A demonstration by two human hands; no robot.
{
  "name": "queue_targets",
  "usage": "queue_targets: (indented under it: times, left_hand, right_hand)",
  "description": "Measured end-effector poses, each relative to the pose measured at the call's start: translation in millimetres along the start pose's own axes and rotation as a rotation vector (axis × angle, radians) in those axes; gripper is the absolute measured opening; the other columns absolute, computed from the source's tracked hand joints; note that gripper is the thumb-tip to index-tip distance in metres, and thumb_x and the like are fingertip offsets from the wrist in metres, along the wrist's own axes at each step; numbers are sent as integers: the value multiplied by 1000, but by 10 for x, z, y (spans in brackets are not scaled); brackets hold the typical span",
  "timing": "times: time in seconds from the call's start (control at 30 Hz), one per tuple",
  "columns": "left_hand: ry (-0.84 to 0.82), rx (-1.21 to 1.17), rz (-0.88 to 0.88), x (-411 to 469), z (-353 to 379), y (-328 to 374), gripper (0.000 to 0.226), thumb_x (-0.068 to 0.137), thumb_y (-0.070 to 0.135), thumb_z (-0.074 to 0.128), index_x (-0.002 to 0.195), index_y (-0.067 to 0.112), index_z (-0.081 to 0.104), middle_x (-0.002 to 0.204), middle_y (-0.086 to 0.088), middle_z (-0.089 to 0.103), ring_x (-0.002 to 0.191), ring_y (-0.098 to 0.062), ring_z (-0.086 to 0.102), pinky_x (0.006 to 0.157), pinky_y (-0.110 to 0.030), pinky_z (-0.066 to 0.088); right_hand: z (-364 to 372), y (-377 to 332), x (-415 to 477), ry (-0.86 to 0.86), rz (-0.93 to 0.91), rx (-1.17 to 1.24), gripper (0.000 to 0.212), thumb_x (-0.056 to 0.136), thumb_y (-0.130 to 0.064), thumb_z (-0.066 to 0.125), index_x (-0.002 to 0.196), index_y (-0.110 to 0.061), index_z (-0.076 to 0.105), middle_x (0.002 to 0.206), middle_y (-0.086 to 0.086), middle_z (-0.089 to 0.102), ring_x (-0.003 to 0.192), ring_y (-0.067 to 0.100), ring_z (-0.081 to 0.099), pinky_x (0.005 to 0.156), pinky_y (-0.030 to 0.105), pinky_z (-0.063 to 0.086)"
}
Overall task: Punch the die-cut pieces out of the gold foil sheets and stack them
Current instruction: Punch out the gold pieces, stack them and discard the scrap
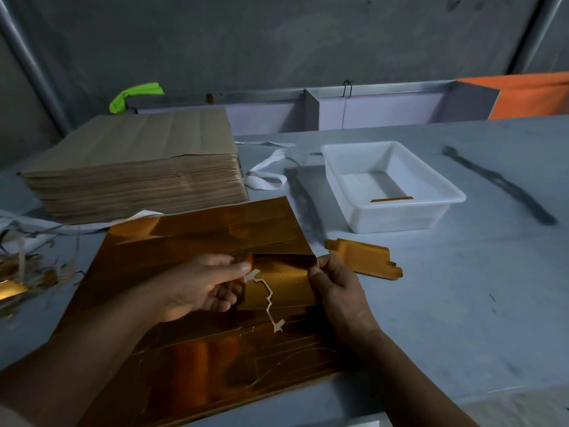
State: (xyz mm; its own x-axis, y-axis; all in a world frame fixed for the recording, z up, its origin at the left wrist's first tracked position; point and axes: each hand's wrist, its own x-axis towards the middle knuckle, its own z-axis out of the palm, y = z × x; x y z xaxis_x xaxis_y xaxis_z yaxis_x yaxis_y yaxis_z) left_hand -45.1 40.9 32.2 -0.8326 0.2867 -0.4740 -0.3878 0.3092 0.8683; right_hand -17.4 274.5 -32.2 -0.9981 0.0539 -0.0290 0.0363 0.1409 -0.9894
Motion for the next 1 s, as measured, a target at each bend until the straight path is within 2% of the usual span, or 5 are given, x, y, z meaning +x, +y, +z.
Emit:
queue_targets:
  times: [0.23, 0.47, 0.8, 0.93, 1.0]
  left_hand:
    - [80, -79, -53, 59, 97, -22, 38, 78, 18, 74, 111, 1, 64, 72, -7, 68, 59, -11, 62, 48, -19, 50]
    - [47, -11, -63, 28, -32, 53, 12, 86, 1, 66, 98, -1, 66, 76, -11, 68, 63, -14, 63, 54, -21, 53]
    - [151, 121, -64, -30, -266, 98, 21, 96, 2, 51, 100, 3, 72, 71, -7, 67, 56, -12, 59, 48, -21, 48]
    - [344, 398, -139, 28, -365, 97, 18, 98, 10, 50, 101, 6, 67, 69, -3, 59, 56, -12, 52, 48, -21, 42]
    - [492, 733, -145, 54, -422, 108, 23, 100, 20, 49, 118, 15, 63, 100, -9, 61, 76, -16, 56, 60, -25, 46]
  right_hand:
    - [6, 9, 3, 1, -5, 18, 17, 103, -32, 48, 90, -25, 54, 89, -6, 64, 84, 11, 65, 68, 23, 52]
    - [4, -5, 9, 20, 10, 59, 18, 103, -31, 48, 90, -20, 56, 88, -2, 62, 87, 22, 64, 79, 49, 60]
    - [-2, 47, 44, 32, 25, 76, 20, 102, -34, 48, 87, -23, 55, 83, -7, 61, 81, 15, 62, 67, 28, 52]
    - [-2, 51, 48, 21, 16, 89, 22, 102, -32, 49, 84, -22, 55, 73, -12, 60, 75, 12, 59, 66, 27, 52]
    - [-6, 55, 45, 18, 17, 94, 21, 102, -32, 49, 85, -21, 55, 73, -12, 59, 75, 12, 59, 67, 28, 53]
